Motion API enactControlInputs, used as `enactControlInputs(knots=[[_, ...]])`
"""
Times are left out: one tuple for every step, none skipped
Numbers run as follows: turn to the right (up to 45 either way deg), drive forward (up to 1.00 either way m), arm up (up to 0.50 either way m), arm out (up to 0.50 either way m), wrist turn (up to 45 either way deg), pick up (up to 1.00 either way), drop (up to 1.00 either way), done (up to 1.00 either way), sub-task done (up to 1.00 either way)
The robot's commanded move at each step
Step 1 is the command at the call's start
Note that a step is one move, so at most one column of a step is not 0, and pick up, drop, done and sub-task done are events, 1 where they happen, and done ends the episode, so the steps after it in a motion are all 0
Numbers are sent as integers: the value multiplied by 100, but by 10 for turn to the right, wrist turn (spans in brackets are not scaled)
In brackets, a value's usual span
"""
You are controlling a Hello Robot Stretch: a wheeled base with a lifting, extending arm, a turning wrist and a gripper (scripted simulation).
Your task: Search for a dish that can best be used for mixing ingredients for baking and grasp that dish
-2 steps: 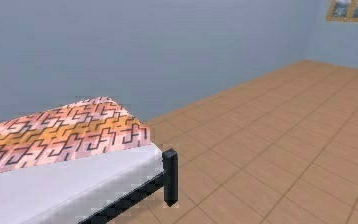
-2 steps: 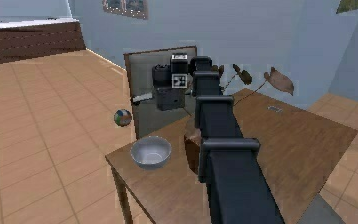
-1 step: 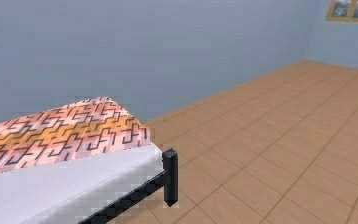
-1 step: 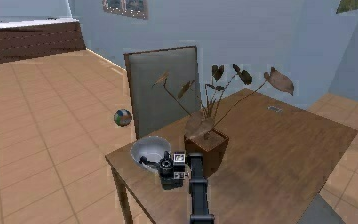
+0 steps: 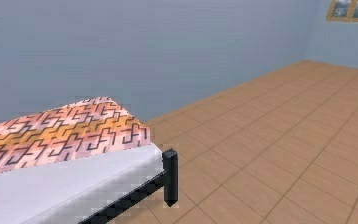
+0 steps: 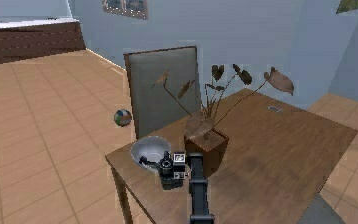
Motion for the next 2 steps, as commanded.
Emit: enactControlInputs(knots=[[0, 0, 10, 0, 0, 0, 0, 0, 0], [0, 0, 0, 0, 0, 0, 0, 100, 0]])
